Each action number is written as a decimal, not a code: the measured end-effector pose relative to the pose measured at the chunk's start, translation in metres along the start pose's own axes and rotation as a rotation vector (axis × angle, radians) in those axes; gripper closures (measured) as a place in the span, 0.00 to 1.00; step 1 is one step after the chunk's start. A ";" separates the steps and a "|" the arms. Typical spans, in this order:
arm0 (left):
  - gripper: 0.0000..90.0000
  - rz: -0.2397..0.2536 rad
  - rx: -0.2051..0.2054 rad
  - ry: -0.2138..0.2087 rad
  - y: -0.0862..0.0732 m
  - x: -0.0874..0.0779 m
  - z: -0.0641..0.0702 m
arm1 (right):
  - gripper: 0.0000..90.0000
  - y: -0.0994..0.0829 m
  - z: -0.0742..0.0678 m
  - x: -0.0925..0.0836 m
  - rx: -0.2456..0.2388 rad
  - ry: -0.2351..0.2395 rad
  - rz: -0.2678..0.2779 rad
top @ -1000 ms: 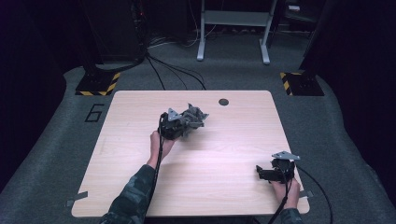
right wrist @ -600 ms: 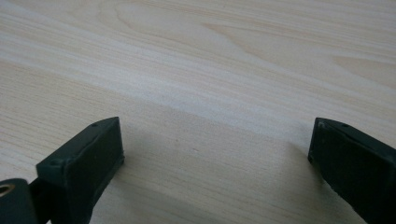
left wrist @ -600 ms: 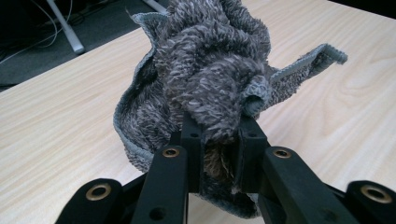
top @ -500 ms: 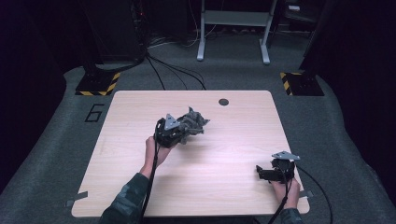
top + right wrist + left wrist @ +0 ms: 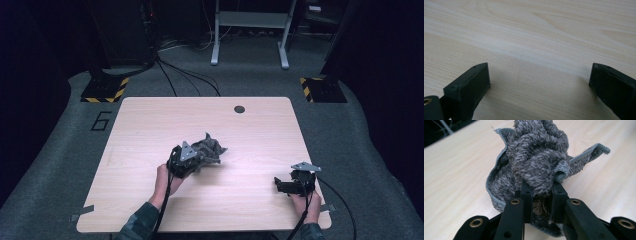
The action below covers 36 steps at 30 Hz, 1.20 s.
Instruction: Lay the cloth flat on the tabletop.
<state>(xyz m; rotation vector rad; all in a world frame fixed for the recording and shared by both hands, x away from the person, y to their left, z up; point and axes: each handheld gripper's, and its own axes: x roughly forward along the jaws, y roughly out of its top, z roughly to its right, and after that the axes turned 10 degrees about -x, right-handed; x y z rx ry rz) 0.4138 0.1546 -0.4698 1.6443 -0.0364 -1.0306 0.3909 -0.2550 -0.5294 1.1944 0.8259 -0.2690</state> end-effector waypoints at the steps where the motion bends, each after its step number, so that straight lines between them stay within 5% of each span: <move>1: 0.84 0.000 0.000 0.000 0.000 0.000 0.000 | 0.03 0.000 0.000 0.000 0.000 0.000 0.000; 2: 0.84 -0.013 -0.007 -0.022 -0.005 0.002 0.004 | 0.03 0.000 0.000 0.000 0.000 0.000 0.000; 6: 0.53 -0.070 -0.054 -0.056 -0.020 0.008 0.010 | 0.03 0.000 0.000 0.000 0.001 -0.001 0.000; 12: 0.30 -0.044 -0.125 -0.077 -0.028 -0.011 0.003 | 0.04 0.000 0.000 0.000 0.003 -0.003 -0.003; 19: 0.28 -0.065 -0.125 -0.067 -0.038 -0.024 -0.005 | 0.07 0.003 -0.003 -0.002 0.011 0.029 -0.006; 23: 0.31 -0.072 -0.160 -0.053 -0.044 -0.024 -0.015 | 0.10 0.011 -0.017 -0.007 0.006 0.104 0.026; 24: 0.33 -0.072 -0.173 -0.044 -0.045 -0.024 -0.019 | 0.12 0.019 -0.030 -0.010 -0.011 0.152 0.048; 30: 0.40 -0.101 -0.224 -0.017 -0.046 -0.016 -0.033 | 0.15 0.040 -0.063 -0.013 -0.069 0.264 0.075; 36: 0.41 -0.127 -0.252 -0.009 -0.038 -0.003 -0.043 | 0.22 0.055 -0.096 -0.010 -0.148 0.325 0.088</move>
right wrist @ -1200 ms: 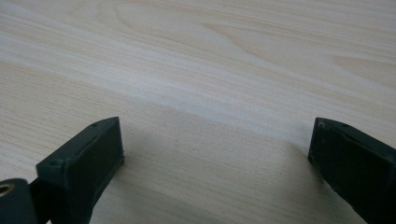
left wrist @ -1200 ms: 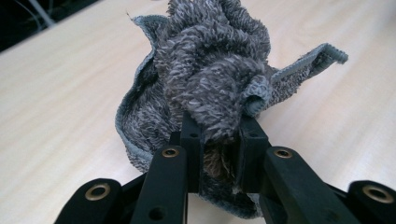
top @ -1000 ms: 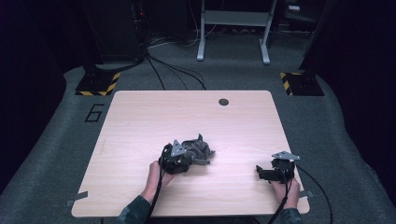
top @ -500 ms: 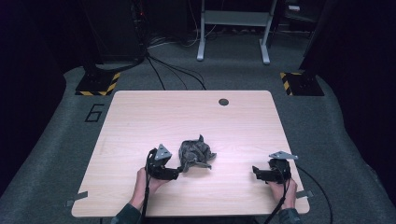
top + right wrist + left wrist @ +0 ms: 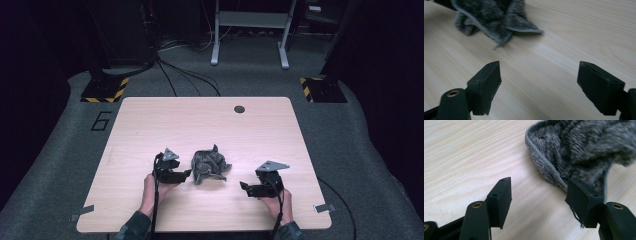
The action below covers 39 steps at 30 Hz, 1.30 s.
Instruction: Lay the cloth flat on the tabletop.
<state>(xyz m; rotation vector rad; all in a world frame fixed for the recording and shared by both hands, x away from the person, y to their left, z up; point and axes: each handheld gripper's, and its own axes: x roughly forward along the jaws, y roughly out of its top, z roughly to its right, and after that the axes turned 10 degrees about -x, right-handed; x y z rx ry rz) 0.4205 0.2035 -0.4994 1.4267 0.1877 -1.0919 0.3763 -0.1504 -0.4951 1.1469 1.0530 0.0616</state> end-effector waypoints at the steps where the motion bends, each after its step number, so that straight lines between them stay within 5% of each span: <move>1: 0.42 -0.009 0.002 -0.003 0.003 0.002 -0.001 | 0.24 0.005 -0.006 0.004 -0.026 0.018 0.000; 9: 0.53 -0.045 0.011 -0.016 0.015 0.019 0.004 | 0.50 0.031 -0.039 0.035 -0.167 0.087 -0.029; 11: 0.64 -0.066 0.039 -0.011 0.017 0.023 0.006 | 0.59 0.032 -0.041 0.041 -0.180 0.082 -0.032; 12: 0.72 -0.087 0.062 -0.001 0.017 0.025 0.009 | 0.73 0.034 -0.044 0.048 -0.185 0.076 -0.058; 16: 0.94 -0.084 0.069 0.005 0.016 0.028 0.010 | 0.90 0.035 -0.044 0.052 -0.204 0.052 -0.070; 29: 1.00 -0.068 0.075 0.016 0.009 0.021 0.006 | 0.97 0.025 -0.029 0.037 -0.178 0.002 -0.056; 39: 1.00 -0.076 0.057 0.040 -0.007 0.000 -0.003 | 0.97 0.013 -0.015 0.023 -0.163 -0.049 -0.062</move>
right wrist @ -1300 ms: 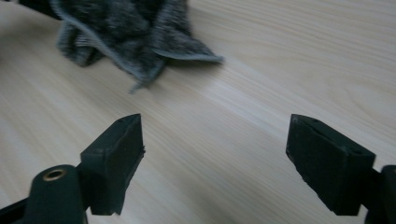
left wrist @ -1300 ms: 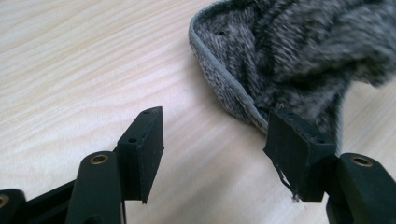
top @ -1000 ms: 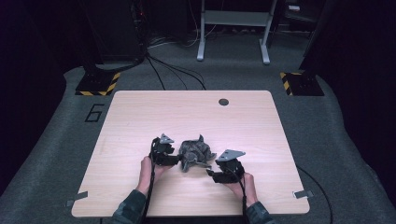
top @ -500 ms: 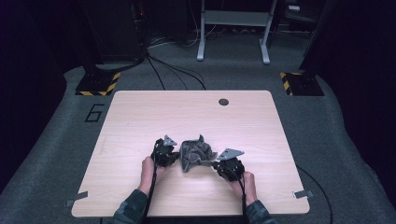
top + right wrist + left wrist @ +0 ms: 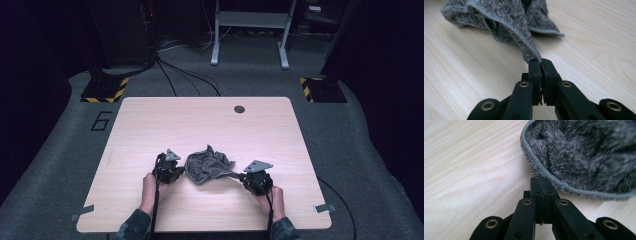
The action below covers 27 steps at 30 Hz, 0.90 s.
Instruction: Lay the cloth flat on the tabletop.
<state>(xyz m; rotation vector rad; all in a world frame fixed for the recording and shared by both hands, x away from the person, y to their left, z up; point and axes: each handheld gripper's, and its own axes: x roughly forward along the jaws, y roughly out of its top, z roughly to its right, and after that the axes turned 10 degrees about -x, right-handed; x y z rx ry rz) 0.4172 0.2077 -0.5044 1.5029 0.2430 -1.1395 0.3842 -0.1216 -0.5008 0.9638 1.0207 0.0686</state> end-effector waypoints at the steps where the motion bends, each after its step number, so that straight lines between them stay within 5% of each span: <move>1: 1.00 0.002 -0.009 0.000 -0.002 -0.002 0.000 | 0.97 -0.003 0.002 -0.002 -0.003 -0.004 -0.009; 4: 1.00 -0.008 -0.007 -0.004 -0.005 -0.005 -0.001 | 0.93 -0.006 0.003 -0.003 0.009 -0.003 -0.021; 5: 0.99 -0.009 -0.008 -0.005 -0.005 -0.008 -0.002 | 0.84 -0.008 0.004 -0.005 0.024 -0.004 -0.028; 10: 0.67 0.013 -0.015 -0.009 0.003 -0.019 -0.002 | 0.69 -0.012 0.012 -0.013 0.039 0.005 -0.014; 13: 0.56 0.039 -0.015 0.003 0.019 -0.025 -0.002 | 0.64 -0.012 0.022 -0.023 0.103 0.006 0.020; 20: 0.46 0.039 -0.007 -0.007 0.040 -0.010 -0.003 | 0.60 0.003 0.039 -0.020 0.133 0.007 0.045; 27: 0.44 0.024 0.033 -0.023 0.066 0.011 0.001 | 0.59 0.030 0.046 0.003 0.108 0.048 0.022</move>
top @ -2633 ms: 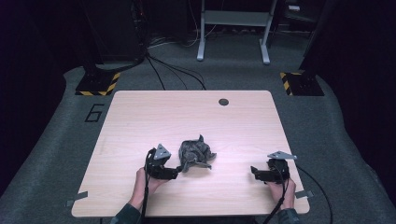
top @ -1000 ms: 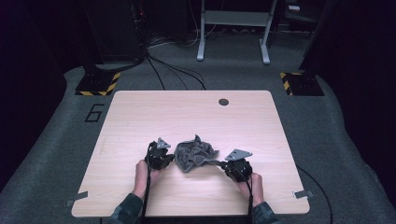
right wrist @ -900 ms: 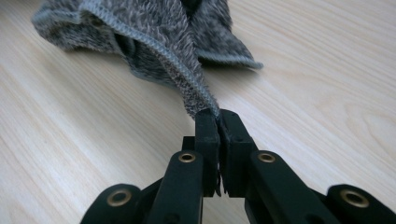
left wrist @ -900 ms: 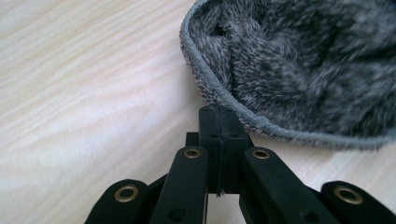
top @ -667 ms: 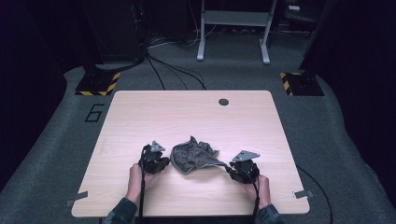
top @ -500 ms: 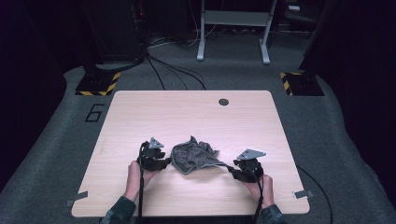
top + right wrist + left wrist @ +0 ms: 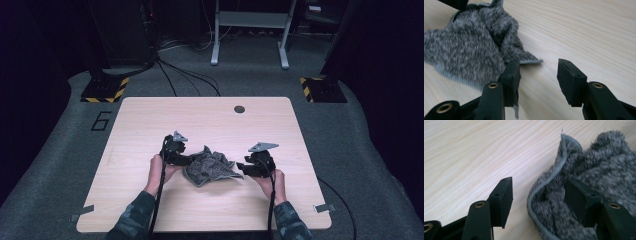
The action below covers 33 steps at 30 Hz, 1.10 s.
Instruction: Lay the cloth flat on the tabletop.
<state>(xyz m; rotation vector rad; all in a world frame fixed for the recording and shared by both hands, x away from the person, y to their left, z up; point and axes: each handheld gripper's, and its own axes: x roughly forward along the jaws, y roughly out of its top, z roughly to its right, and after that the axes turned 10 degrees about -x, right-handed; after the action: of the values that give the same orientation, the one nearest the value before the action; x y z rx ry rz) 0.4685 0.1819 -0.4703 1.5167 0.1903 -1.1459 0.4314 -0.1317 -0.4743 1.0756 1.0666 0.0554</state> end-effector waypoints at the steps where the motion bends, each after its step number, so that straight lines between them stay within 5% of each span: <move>1: 0.44 0.000 0.000 0.000 0.000 0.000 0.000 | 0.59 0.000 0.000 0.000 0.000 0.000 0.000; 7: 0.47 -0.037 0.032 -0.010 0.006 0.019 0.006 | 0.60 0.015 0.004 0.030 -0.010 0.058 -0.041; 10: 0.57 -0.058 0.037 -0.020 0.005 0.025 0.005 | 0.61 0.015 0.007 0.046 -0.009 0.081 -0.081; 16: 0.87 -0.046 0.039 -0.029 -0.002 0.027 0.003 | 0.79 0.012 0.007 0.062 -0.003 0.074 -0.137; 20: 0.94 -0.041 0.032 -0.030 -0.006 0.024 -0.001 | 0.92 0.011 0.006 0.062 -0.015 0.061 -0.139; 29: 0.95 -0.016 0.009 -0.035 -0.009 0.017 -0.006 | 0.98 0.012 0.009 0.054 -0.013 0.027 -0.103; 33: 0.71 -0.044 -0.006 -0.034 -0.008 0.020 -0.005 | 0.79 0.018 0.010 0.053 0.005 0.029 -0.068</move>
<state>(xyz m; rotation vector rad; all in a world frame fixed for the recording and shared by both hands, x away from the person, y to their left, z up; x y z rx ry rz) 0.4764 0.1792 -0.4910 1.4937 0.2044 -1.2036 0.4741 -0.1021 -0.4968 1.0449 1.1291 0.0138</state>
